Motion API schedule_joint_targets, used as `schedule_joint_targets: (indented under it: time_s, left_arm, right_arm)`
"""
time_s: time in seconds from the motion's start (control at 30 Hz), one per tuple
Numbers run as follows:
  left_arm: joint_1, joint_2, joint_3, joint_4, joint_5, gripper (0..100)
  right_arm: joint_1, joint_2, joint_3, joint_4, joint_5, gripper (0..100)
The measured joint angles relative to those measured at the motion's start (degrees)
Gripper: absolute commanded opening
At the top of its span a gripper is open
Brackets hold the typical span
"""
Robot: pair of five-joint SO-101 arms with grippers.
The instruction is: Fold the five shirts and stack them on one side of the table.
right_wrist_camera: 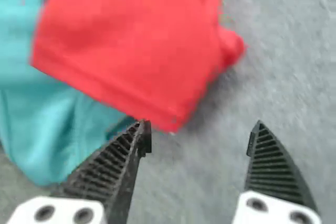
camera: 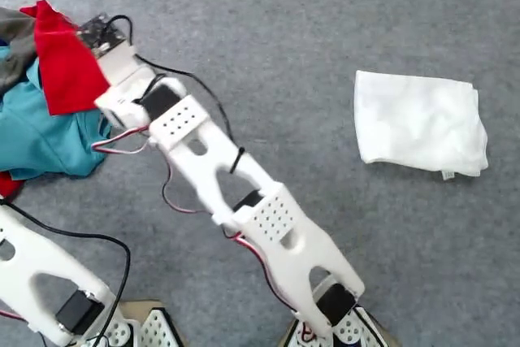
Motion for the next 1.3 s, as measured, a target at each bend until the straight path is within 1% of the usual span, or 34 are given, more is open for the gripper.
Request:
schedule_joint_targets:
  time_s: [0.2,0.37,0.5,0.6,0.67,0.77,0.93,1.0,1.13,1.2,1.3]
  left_arm:
    - [-1.67,0.79,0.00,0.00,0.62,3]
    - [-2.99,1.05,0.00,0.00,0.79,3]
    - [-6.07,1.05,0.00,-0.35,0.97,3]
    - [-8.97,1.05,0.00,-2.11,3.16,3]
    - [-11.16,1.05,0.00,-3.34,5.01,3]
    - [-13.80,1.05,0.00,-5.10,7.21,3]
    - [-15.47,1.05,0.00,-6.68,8.88,3]
    - [-15.47,1.49,0.00,-6.77,9.05,3]
    - [-15.47,2.37,0.00,-6.77,9.14,3]
    - [-15.38,2.37,0.00,-6.77,9.14,3]
    - [-15.21,2.37,0.00,-6.77,9.14,3]
  right_arm:
    - [-3.16,6.15,-7.47,0.44,0.00,29.3]
    - [-5.71,6.95,-15.65,8.44,0.00,29.3]
    - [-8.09,6.95,-20.48,16.88,0.00,29.3]
    - [-10.64,7.65,-20.66,20.48,-0.26,29.3]
    - [-12.04,9.49,-20.66,20.40,-0.26,29.3]
    - [-12.57,13.54,-20.66,16.70,-0.26,29.3]
    - [-13.19,20.13,-20.66,10.29,-0.35,28.7]
    - [-13.54,22.42,-20.66,8.62,-0.26,23.2]
    - [-13.27,23.12,-22.15,7.74,-0.26,1.1]
    - [-13.27,23.30,-23.47,7.21,-0.26,3.4]
    - [-13.27,23.30,-25.93,9.05,0.70,1.3]
